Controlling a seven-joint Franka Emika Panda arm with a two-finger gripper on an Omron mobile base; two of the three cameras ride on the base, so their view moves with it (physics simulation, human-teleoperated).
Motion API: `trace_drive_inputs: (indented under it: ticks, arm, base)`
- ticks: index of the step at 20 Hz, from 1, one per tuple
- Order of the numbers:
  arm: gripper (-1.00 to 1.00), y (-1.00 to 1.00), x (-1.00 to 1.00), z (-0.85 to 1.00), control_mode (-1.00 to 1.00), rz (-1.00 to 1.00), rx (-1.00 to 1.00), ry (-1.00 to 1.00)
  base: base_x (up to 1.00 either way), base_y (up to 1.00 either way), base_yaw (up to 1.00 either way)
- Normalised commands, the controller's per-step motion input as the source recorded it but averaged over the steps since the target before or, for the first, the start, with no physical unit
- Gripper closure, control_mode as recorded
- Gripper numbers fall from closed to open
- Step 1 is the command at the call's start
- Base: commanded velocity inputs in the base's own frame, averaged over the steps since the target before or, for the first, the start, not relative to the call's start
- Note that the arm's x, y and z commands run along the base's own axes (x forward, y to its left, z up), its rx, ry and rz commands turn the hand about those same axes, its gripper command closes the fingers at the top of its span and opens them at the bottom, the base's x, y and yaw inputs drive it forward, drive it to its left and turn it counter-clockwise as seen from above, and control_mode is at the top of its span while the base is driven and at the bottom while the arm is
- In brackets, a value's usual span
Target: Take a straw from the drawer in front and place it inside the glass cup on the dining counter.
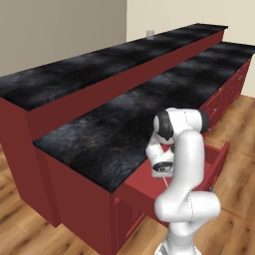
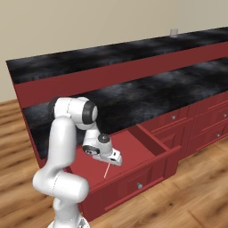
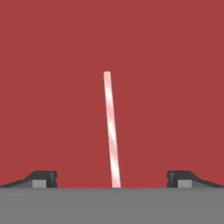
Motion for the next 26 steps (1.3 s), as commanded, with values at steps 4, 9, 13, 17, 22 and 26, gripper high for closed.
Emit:
trace_drive_inputs:
  ticks: [4, 9, 13, 17, 22, 26]
  arm:
    - [-1.0, -0.05, 0.0, -0.29, -1.0, 0.0, -0.02, 0.0]
    - [-1.0, -0.09, 0.0, -0.29, -1.0, 0.0, -0.01, 0.0]
    - [-1.0, -0.14, 0.0, -0.35, -1.0, 0.0, -0.01, 0.0]
    - [-1.0, -0.25, 0.0, -0.44, -1.0, 0.0, -0.02, 0.0]
    - [-1.0, -0.32, 0.0, -0.57, -1.0, 0.0, -0.02, 0.0]
    - [-1.0, -0.19, 0.0, -0.73, -1.0, 0.0, -0.02, 0.0]
  base:
    - [0.0, 0.0, 0.0]
    - [0.0, 0.0, 0.0]
    - [0.0, 0.0, 0.0]
    - [0.0, 0.0, 0.0]
    - [0.0, 0.0, 0.0]
    - [0.0, 0.0, 0.0]
